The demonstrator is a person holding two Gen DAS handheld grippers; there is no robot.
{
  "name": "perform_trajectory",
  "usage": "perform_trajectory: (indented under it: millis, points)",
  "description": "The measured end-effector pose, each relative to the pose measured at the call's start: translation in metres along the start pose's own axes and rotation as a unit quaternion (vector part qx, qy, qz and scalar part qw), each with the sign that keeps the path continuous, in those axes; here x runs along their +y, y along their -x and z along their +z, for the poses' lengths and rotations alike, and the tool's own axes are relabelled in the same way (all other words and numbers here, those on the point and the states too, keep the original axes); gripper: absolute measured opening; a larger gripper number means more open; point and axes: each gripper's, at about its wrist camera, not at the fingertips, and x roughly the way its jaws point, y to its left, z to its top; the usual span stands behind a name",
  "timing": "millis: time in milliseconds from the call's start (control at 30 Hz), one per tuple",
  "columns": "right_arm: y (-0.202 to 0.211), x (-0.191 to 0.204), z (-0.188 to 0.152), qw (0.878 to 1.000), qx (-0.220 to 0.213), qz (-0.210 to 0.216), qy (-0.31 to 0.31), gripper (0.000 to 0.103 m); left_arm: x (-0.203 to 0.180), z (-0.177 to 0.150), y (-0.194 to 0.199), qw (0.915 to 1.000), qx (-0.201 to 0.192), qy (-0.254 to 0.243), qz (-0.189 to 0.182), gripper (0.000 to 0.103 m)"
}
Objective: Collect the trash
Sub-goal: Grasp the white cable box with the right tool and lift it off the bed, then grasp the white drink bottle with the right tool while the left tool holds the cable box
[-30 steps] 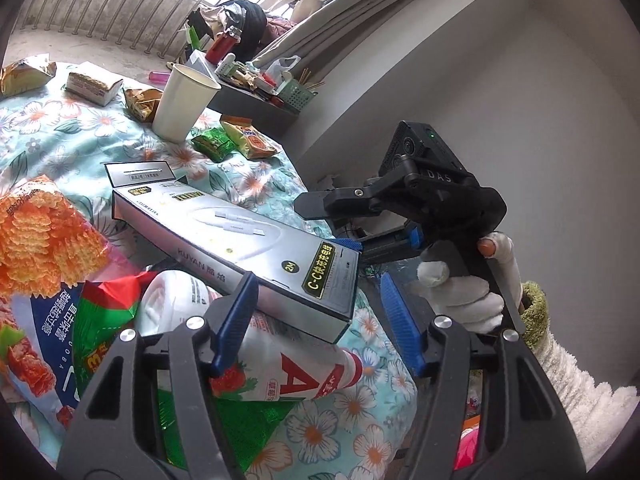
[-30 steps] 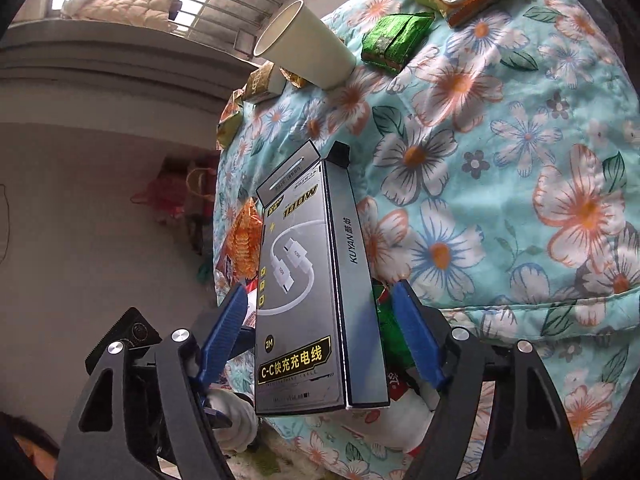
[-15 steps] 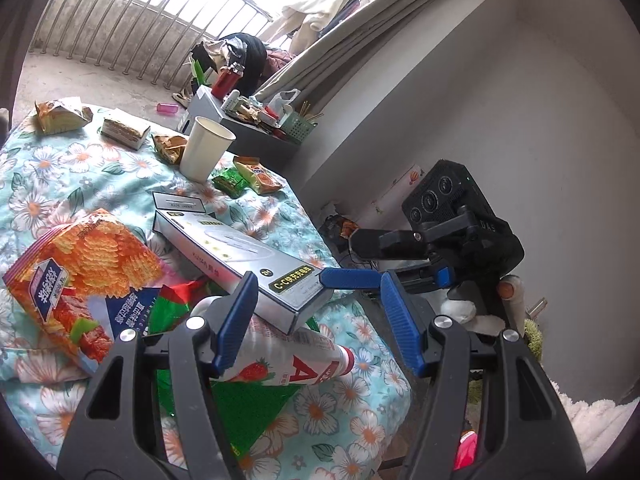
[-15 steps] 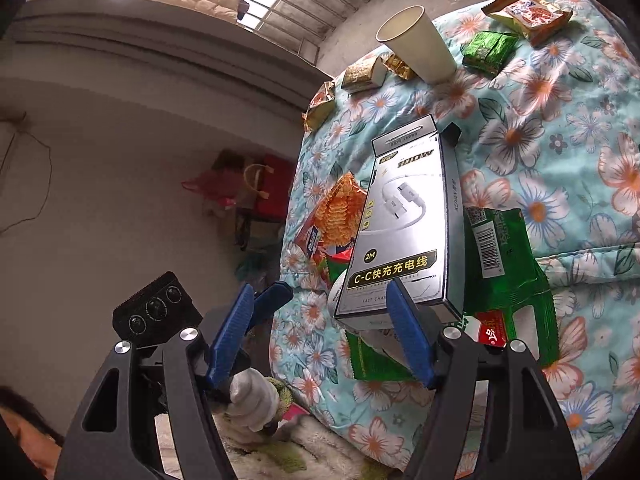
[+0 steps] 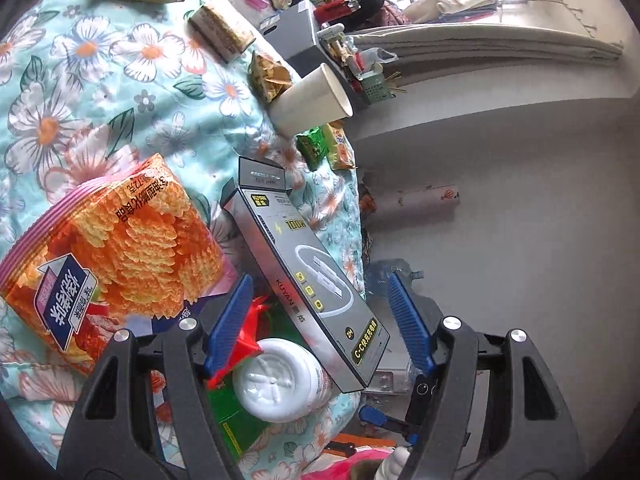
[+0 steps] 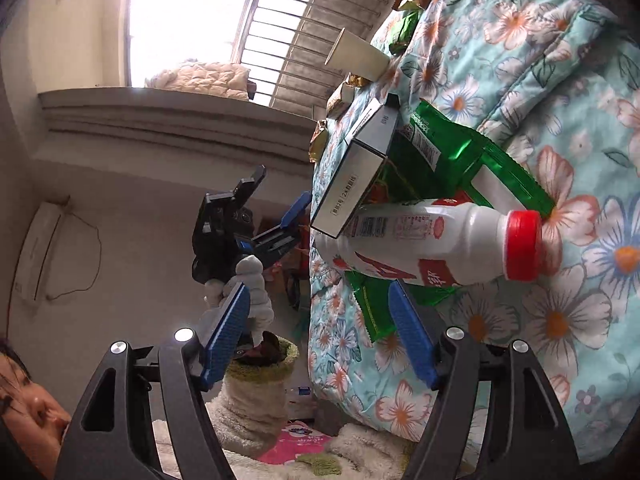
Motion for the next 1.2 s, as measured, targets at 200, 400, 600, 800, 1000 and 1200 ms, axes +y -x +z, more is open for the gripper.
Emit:
perform_trajectory:
  millis: [200,400,600,800,1000,1200]
  points:
    - [-0.007,-0.049,-0.03,0.995,-0.024,0.025,-0.098,0.07,0.028,0.02,-0.04,0.9962,0.045,0.072,0.019,0.064]
    - [-0.008,-0.061,-0.03,0.989,-0.049,0.035,-0.134,0.07,0.031,0.029,-0.059,0.994,0.06,0.084,0.034,0.06]
    - [-0.016,-0.062,-0.024,0.986,-0.056,0.032,-0.153,0.07,0.023,0.035,-0.077,0.9926,0.084,0.063,0.061,0.057]
    - [-0.013,-0.069,-0.023,0.985,-0.059,0.035,-0.161,0.07,0.022,0.039,-0.087,0.9915,0.091,0.056,0.074,0.044]
    - [-0.011,-0.072,-0.022,0.984,-0.061,0.044,-0.162,0.07,0.018,0.043,-0.082,0.9958,0.064,0.046,0.046,0.031]
    - [-0.011,-0.074,-0.021,0.985,-0.06,0.049,-0.157,0.07,-0.017,0.036,-0.034,0.9999,0.004,-0.014,-0.008,0.022]
